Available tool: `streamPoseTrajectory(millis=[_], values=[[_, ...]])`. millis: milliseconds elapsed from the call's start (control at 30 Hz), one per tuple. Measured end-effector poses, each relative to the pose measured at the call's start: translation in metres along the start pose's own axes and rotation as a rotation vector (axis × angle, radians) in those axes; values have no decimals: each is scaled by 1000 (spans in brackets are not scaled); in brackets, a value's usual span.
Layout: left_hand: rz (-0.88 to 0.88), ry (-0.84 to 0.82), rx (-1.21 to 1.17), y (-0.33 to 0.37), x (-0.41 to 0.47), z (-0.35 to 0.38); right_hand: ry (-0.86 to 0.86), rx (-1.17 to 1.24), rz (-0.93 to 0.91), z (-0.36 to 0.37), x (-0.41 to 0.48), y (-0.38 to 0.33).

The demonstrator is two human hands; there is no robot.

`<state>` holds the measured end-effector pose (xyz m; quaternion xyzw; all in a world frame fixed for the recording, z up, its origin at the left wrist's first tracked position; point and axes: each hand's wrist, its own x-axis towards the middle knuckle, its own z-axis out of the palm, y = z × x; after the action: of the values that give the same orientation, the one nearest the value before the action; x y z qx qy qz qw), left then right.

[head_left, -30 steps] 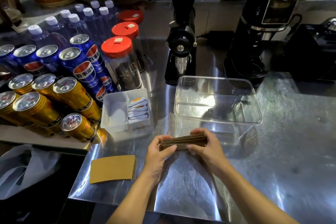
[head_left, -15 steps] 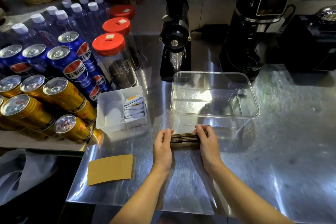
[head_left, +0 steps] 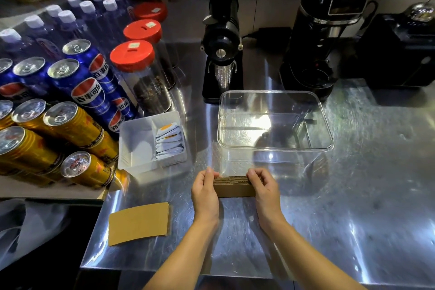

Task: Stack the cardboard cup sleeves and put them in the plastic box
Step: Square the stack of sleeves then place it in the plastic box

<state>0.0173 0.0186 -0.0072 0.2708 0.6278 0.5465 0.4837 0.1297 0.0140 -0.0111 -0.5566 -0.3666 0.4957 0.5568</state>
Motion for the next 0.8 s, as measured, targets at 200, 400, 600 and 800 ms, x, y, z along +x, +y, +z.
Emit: streamPoseTrajectory(millis=[200,400,600,800], values=[[-36,-29,78,7,5,-6,-262,-20,91,-13,3,-5],[-192,-119,-7,22,7,-17,-363,-74,84,-13,7,-7],[-192,-278,-5,40,4,-49,-306,26,133,10,12,-17],[-189,-152,65,49,-2,-83,-364,-11,112,47,6,-31]])
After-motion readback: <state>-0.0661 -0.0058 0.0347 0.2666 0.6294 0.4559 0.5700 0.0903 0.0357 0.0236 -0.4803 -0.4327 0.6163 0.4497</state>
